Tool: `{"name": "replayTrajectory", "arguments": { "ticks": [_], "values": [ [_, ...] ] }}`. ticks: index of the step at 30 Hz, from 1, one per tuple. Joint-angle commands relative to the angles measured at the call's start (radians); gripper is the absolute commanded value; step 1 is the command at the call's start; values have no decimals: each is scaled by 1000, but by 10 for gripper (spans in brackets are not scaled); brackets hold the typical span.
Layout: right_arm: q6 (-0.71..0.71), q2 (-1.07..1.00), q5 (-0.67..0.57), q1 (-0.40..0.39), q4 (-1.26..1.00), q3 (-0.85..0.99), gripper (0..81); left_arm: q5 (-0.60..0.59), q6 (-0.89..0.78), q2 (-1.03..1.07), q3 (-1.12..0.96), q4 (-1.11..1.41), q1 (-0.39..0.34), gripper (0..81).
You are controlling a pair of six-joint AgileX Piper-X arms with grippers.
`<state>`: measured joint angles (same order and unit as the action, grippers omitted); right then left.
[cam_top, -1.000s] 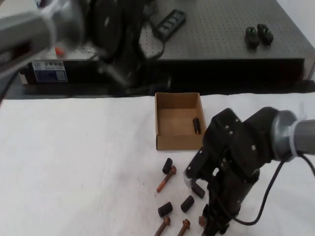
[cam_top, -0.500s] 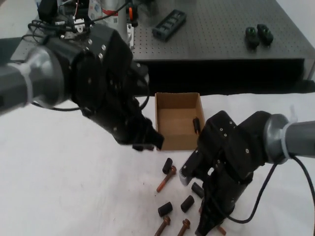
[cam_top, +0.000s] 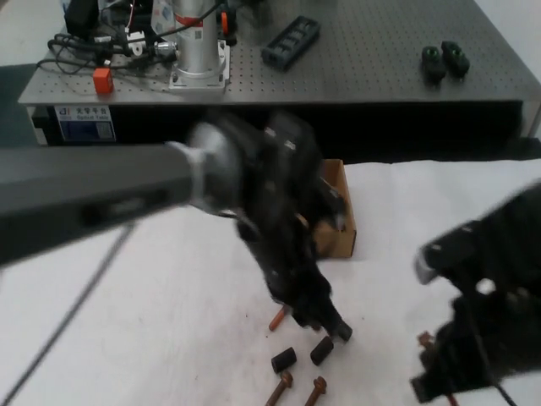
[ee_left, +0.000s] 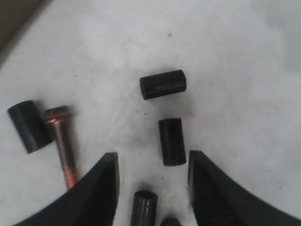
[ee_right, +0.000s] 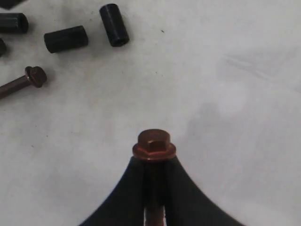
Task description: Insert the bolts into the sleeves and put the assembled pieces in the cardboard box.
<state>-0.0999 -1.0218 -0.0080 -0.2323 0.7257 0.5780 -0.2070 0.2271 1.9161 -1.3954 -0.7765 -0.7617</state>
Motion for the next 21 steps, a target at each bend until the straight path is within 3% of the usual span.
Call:
{"name": "replayTrajectory", "arguments": {
  "ticks": [1,15,17,19,21],
  "values": [
    [46,53,-9,16,19,-32,13,56,30,36,-36,-33,-30,344],
    [62,182,-9,46,47,-72,13,99,12,180,-116,-96,-64,294],
    [62,182,-9,46,47,-72,13,99,12,186,-116,-91,-64,196],
    [62,182,-9,46,47,-72,13,99,12,185,-116,-76,-64,46],
    [62,182,-9,46,36,-72,13,99,-1,179,-121,-61,-64,2]
  ]
}}
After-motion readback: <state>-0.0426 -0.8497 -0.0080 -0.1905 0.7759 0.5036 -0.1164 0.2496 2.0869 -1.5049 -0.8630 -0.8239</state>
